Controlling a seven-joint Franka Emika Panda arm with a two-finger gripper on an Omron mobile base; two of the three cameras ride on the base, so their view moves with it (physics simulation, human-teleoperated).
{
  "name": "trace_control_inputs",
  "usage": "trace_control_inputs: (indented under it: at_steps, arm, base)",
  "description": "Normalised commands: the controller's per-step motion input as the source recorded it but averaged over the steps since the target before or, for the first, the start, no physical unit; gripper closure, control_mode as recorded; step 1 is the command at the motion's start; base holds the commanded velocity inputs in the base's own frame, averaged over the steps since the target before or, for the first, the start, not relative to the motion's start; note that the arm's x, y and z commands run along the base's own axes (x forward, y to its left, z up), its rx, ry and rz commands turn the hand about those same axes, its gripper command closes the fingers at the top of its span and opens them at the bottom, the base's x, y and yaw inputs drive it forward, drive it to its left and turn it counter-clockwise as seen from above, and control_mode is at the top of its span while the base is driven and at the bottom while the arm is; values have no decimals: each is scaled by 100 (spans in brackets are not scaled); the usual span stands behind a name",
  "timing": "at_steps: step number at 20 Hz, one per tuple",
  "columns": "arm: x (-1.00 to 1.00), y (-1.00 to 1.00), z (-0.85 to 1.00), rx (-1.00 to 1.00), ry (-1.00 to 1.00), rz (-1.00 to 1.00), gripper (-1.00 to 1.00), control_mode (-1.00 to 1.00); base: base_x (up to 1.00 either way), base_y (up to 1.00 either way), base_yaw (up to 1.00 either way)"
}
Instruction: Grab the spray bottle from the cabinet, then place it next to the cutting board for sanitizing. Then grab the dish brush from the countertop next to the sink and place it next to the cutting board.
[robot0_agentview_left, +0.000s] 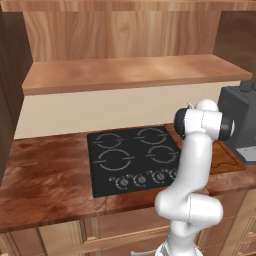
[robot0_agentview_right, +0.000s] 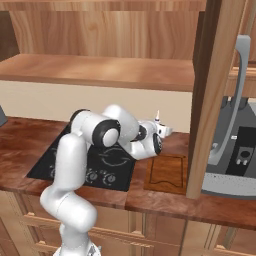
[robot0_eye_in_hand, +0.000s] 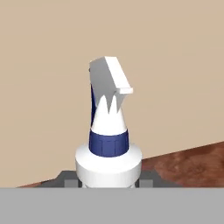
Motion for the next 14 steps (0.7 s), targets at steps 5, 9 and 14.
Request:
trace_control_inputs:
  at_steps: [5,9,14]
  arm:
    - [-12,4,-61,-5,-2,0,-100,-100]
    - [-20,0,-45,0,-3,0,-100,-100]
    - [-31,3,-44,0,-1,0,-100,-100]
  base:
    - [0,0,0]
    - [0,0,0]
    - [0,0,0]
